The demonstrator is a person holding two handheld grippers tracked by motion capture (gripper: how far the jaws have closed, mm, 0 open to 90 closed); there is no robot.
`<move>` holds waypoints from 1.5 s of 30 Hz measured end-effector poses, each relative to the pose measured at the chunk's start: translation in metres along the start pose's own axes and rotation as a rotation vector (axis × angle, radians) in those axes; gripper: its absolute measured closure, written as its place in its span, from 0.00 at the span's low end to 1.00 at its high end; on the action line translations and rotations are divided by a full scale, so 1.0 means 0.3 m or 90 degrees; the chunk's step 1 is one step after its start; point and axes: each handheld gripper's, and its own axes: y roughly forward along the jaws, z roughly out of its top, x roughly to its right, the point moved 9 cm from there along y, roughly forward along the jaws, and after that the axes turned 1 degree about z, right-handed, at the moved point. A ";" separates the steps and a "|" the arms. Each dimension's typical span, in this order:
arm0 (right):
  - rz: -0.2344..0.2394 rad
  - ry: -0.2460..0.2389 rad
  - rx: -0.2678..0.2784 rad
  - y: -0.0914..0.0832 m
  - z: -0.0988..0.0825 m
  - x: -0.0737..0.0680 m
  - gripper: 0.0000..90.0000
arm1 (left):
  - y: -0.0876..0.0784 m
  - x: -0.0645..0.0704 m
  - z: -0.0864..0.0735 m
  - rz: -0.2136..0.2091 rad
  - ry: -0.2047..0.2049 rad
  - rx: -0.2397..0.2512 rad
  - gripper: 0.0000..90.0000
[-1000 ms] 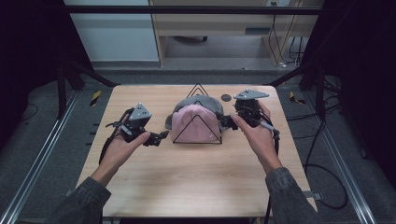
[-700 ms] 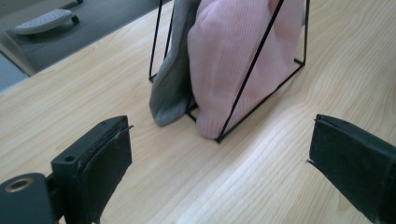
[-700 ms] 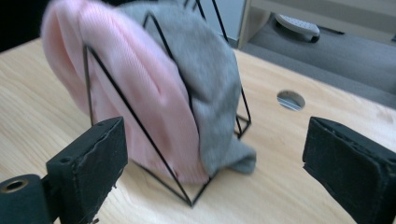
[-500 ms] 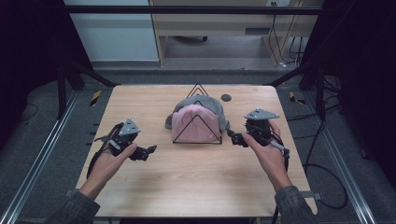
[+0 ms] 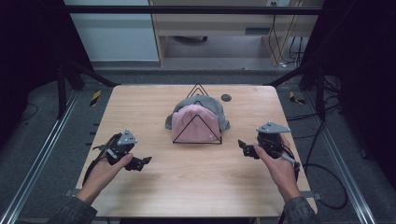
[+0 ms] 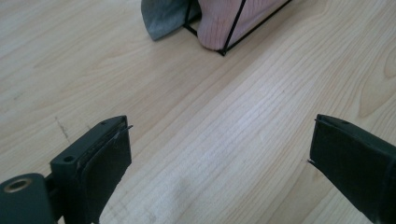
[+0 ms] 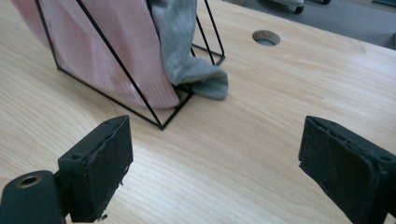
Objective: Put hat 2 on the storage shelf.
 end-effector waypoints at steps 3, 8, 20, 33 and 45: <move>-0.001 -0.001 -0.002 0.005 -0.024 0.005 0.12 | 0.015 -0.002 -0.025 -0.004 -0.003 -0.007 0.05; 0.000 -0.005 -0.015 0.019 -0.062 0.007 0.12 | 0.042 0.001 -0.068 -0.012 -0.003 -0.029 0.06; 0.008 0.000 -0.072 0.083 -0.178 -0.017 0.11 | 0.087 0.022 -0.124 -0.026 0.011 -0.063 0.06; 0.003 0.057 -0.076 0.140 -0.234 -0.014 0.13 | 0.131 -0.028 -0.171 -0.020 -0.018 -0.076 0.05; 0.011 0.055 -0.109 0.175 -0.273 -0.028 0.11 | 0.140 -0.047 -0.187 -0.021 -0.037 -0.069 0.02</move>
